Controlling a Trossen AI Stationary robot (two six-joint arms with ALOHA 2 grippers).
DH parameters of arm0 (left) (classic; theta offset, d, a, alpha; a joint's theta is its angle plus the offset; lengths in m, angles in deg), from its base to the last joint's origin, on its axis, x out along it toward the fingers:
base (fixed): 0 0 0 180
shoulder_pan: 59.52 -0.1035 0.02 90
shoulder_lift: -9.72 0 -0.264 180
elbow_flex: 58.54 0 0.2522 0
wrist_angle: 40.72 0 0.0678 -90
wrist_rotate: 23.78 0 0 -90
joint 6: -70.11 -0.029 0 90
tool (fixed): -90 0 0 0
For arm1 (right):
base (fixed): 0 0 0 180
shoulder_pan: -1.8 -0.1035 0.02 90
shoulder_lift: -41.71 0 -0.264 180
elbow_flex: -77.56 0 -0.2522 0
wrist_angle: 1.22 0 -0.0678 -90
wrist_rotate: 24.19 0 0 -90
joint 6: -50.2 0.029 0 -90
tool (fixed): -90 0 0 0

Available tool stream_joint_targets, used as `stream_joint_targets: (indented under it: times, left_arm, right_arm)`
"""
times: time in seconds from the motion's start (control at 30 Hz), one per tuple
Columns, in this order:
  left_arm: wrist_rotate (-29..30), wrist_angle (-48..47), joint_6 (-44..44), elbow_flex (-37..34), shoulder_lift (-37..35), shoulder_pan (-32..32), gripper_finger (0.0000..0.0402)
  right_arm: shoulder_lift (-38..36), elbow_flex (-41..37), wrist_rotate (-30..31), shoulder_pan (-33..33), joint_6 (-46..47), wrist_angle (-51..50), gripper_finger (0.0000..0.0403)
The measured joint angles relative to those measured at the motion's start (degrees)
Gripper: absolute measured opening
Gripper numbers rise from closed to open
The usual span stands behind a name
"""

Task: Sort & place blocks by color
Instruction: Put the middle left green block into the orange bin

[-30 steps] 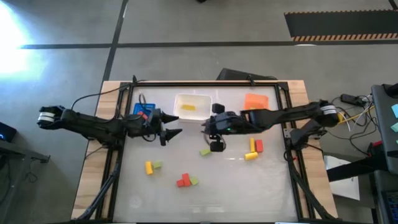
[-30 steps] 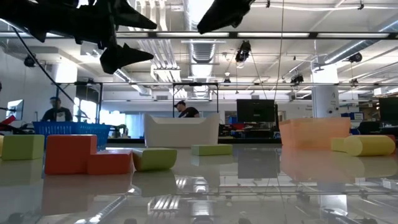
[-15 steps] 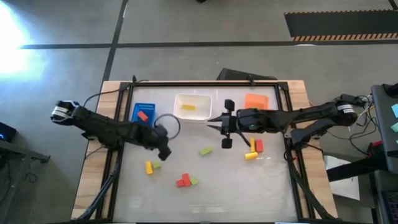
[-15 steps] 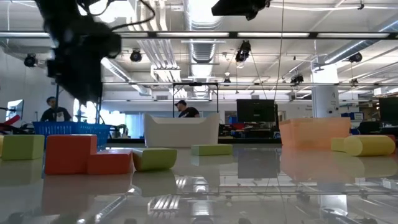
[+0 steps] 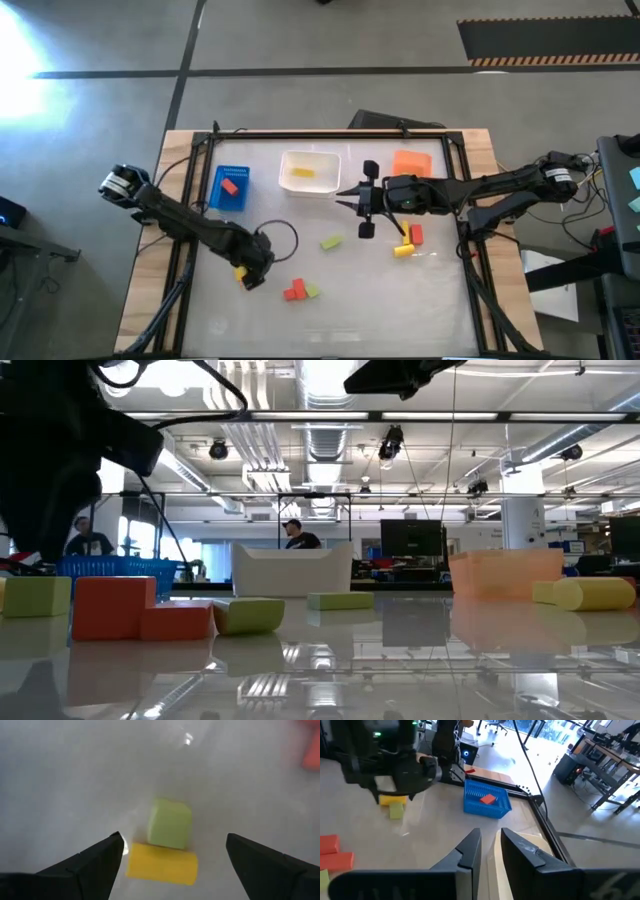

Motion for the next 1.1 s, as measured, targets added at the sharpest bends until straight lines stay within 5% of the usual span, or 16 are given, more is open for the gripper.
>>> stream_joint_targets:
  times: [0.6,1.1]
  left_arm:
    - [5.79,-0.07,-7.75,-0.95,6.81,1.57,0.0323]
    - [7.61,-0.03,-4.66,-1.07,6.91,1.57,0.0119]
  right_arm:
    - [0.03,0.00,-0.01,-0.03,0.70,-0.10,0.0063]
    - [0.10,-0.33,0.01,-0.04,0.46,-0.18,0.0063]
